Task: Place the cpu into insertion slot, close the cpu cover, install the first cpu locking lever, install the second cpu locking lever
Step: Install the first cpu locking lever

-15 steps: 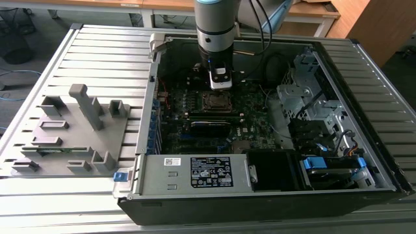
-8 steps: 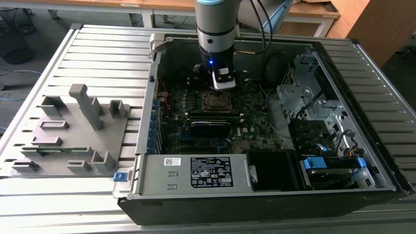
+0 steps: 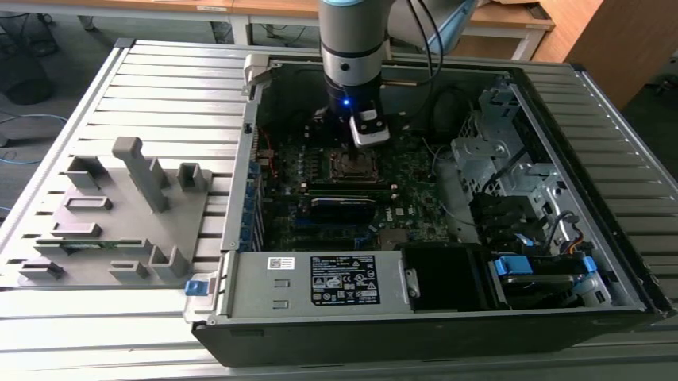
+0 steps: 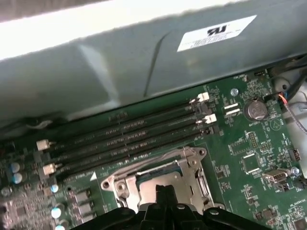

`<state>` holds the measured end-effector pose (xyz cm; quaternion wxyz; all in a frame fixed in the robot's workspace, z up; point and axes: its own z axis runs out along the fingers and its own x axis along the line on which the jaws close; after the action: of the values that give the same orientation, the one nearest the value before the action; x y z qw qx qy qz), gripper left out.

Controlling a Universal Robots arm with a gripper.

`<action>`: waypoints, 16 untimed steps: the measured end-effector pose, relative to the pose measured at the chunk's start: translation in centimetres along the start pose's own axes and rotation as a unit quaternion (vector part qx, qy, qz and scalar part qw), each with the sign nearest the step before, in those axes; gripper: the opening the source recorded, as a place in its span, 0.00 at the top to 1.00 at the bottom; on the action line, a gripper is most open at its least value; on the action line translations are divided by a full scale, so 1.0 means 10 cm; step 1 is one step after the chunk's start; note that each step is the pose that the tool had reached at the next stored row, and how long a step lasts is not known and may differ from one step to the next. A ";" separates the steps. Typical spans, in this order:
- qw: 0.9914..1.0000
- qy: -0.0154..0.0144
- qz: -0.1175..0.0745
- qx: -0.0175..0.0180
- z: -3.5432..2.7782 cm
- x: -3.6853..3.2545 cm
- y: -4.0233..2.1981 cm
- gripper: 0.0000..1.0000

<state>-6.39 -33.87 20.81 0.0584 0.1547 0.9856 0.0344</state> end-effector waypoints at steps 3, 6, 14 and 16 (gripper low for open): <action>1.000 -0.004 -0.007 0.013 0.002 0.000 -0.001 0.89; 1.000 -0.004 -0.008 0.013 0.001 -0.001 -0.002 0.89; 0.999 0.024 -0.007 0.022 0.013 -0.003 -0.001 0.89; 0.999 0.024 -0.007 0.022 0.013 -0.003 -0.001 0.89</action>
<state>-6.35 -33.88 20.68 0.0311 0.1485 0.9883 0.0161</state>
